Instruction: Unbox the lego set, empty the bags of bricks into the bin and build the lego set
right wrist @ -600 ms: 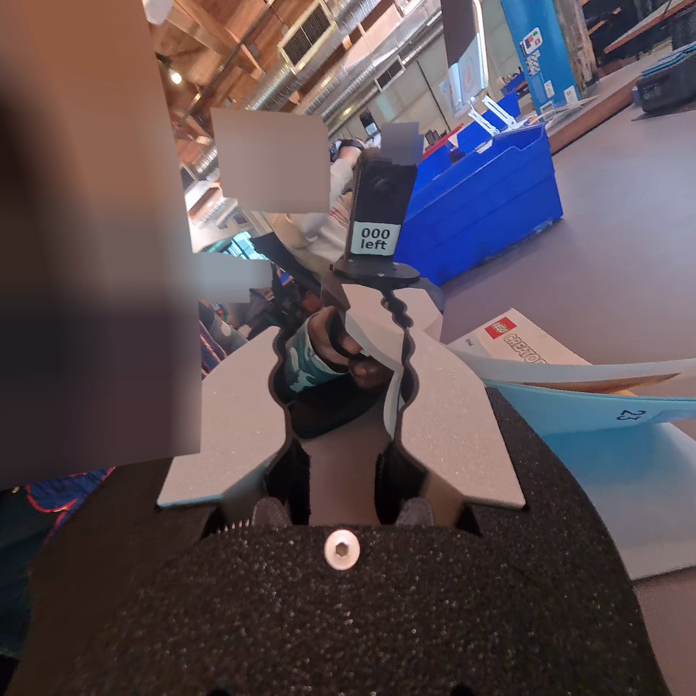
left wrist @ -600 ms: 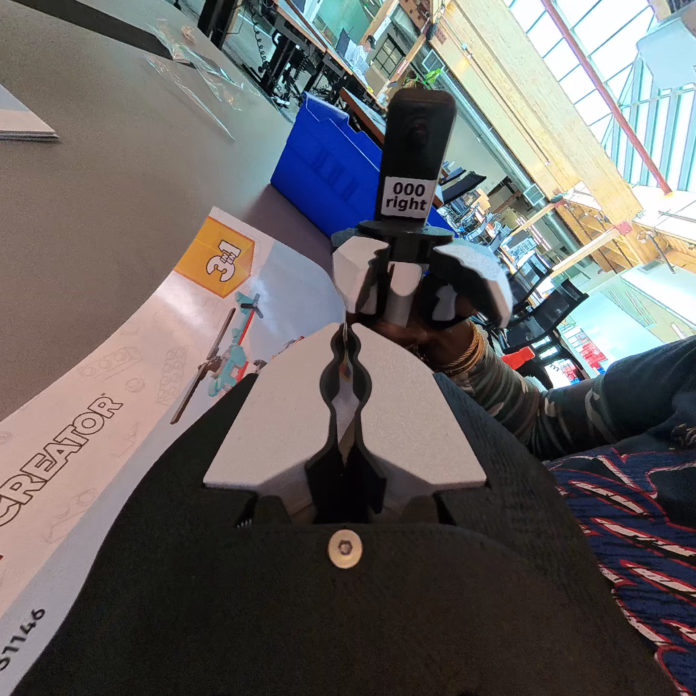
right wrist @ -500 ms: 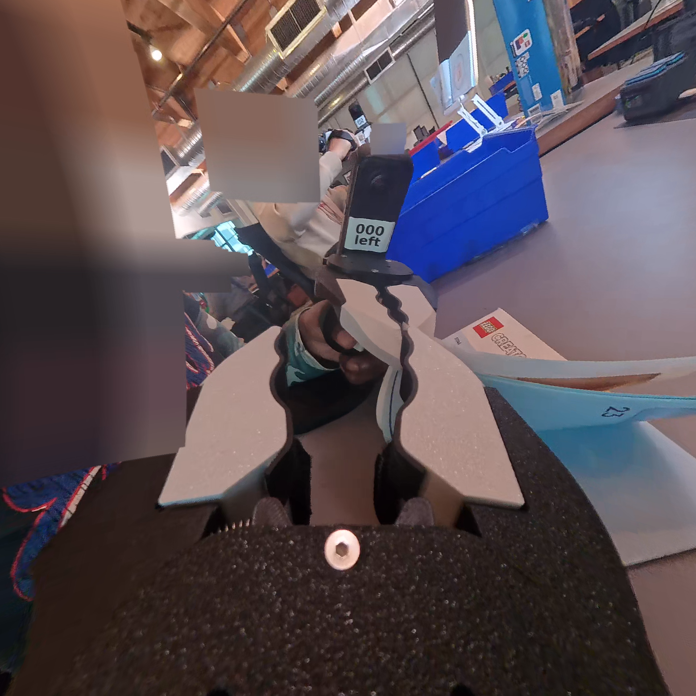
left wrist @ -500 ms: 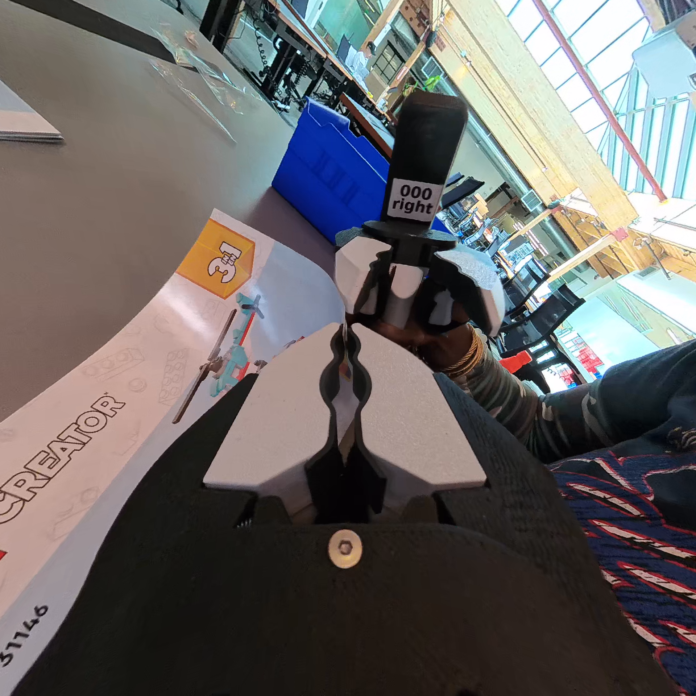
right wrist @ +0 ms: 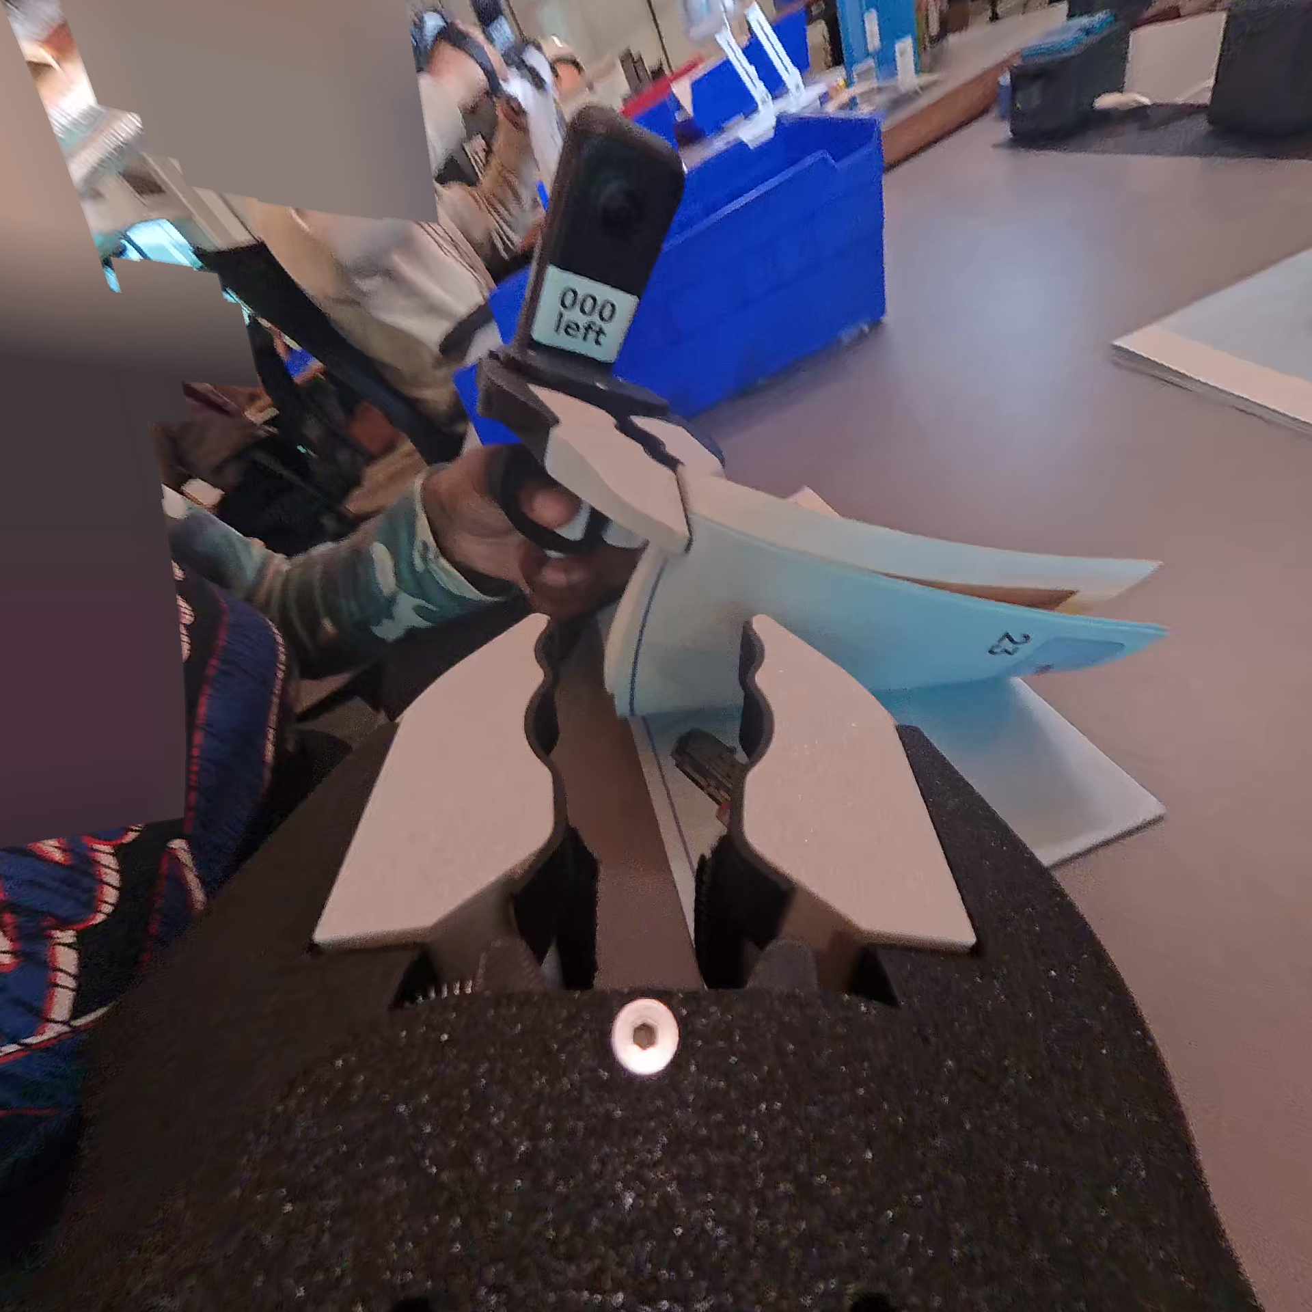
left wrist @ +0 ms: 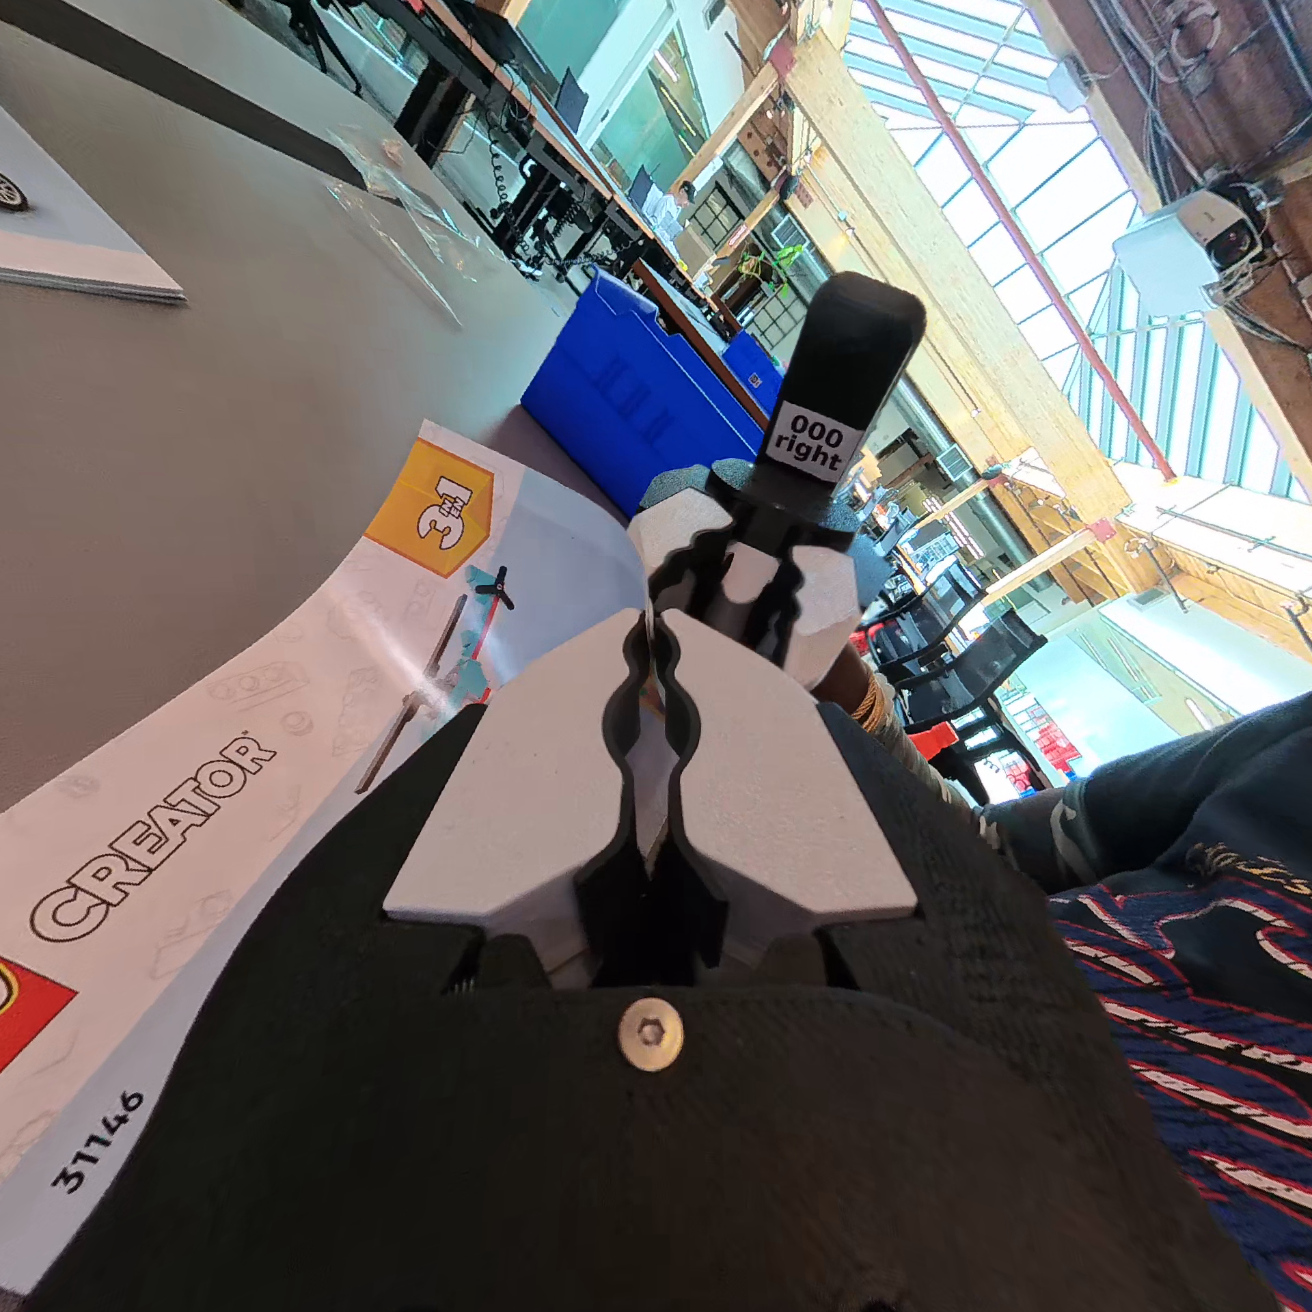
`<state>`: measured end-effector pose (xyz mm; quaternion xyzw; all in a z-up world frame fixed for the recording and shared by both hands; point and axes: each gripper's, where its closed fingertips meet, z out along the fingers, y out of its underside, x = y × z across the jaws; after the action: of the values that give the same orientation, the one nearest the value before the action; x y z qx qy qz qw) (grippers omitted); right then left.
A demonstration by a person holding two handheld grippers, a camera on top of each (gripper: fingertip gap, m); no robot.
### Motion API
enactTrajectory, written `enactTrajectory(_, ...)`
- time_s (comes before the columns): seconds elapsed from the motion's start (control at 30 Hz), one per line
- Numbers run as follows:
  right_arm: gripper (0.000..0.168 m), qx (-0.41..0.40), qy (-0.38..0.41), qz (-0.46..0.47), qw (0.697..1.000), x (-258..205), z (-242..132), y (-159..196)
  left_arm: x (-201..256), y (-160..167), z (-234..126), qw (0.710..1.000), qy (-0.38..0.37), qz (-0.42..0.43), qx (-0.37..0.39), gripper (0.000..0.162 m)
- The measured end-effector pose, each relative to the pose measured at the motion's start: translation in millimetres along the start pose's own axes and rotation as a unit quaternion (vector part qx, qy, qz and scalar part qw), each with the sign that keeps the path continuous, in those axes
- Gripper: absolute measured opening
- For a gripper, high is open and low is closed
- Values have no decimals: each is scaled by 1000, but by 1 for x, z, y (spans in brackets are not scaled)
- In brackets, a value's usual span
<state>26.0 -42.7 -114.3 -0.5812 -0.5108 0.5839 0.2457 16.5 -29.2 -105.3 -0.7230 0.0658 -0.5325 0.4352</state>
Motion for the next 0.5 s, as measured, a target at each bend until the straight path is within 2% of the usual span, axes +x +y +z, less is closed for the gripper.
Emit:
enactTrajectory(0.13, 46, -37, 26, -14, 999, 7, 2, 10, 0, 0, 0, 1000, 9, -15, 3, 1)
enactTrajectory(0.27, 46, -24, 41, -31, 998, 7, 0, 4, 0, 0, 0, 999, 17, -27, 6, 1)
enactTrajectory(0.43, 59, -19, 104, -53, 993, 8, 7, -4, 3, -4, 1, 997, 41, -56, 23, 1)
enactTrajectory(0.5, 58, -16, 144, -71, 987, 8, 10, -7, 6, -5, 0, 997, 50, -59, 28, 1)
